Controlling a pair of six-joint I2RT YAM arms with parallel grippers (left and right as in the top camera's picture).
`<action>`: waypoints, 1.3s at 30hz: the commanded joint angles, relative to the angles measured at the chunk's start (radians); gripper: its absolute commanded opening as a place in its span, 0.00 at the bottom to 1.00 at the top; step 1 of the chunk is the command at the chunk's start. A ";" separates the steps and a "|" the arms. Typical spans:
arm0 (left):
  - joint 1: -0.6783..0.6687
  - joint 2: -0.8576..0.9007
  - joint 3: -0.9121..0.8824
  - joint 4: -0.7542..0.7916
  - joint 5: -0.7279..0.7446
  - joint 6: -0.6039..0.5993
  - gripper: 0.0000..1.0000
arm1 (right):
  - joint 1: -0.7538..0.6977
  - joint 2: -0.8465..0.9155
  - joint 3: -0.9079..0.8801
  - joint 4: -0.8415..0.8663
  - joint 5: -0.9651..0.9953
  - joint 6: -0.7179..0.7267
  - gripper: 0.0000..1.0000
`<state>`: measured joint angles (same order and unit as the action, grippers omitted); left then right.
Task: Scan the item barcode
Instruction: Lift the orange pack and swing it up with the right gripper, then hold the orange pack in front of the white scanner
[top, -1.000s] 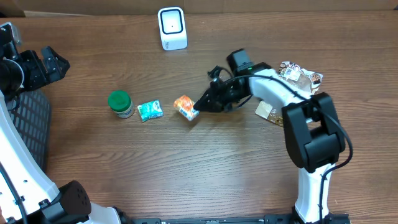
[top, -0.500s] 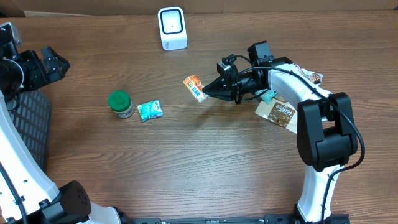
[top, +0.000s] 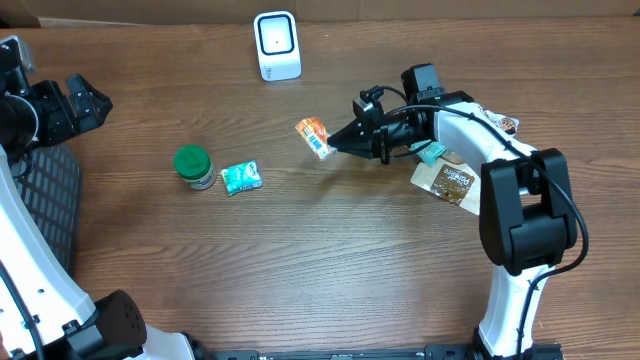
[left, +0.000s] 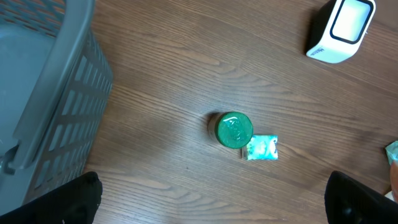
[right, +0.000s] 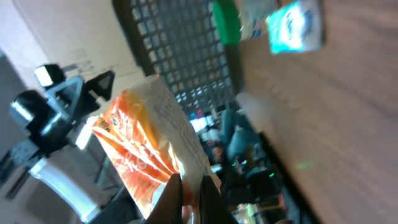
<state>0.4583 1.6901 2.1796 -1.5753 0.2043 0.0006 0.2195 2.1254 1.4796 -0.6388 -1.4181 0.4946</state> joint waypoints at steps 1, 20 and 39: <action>0.001 0.010 0.002 0.002 -0.002 0.015 1.00 | -0.011 -0.044 0.008 0.069 0.078 0.139 0.04; 0.001 0.010 0.002 0.002 -0.002 0.015 0.99 | 0.003 -0.044 0.008 -0.021 0.282 -0.062 0.04; 0.001 0.010 0.002 0.002 -0.002 0.015 1.00 | 0.068 -0.061 0.407 -0.610 0.994 -0.165 0.04</action>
<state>0.4583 1.6901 2.1796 -1.5753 0.2043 0.0006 0.2523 2.1250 1.7401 -1.2129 -0.6239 0.3286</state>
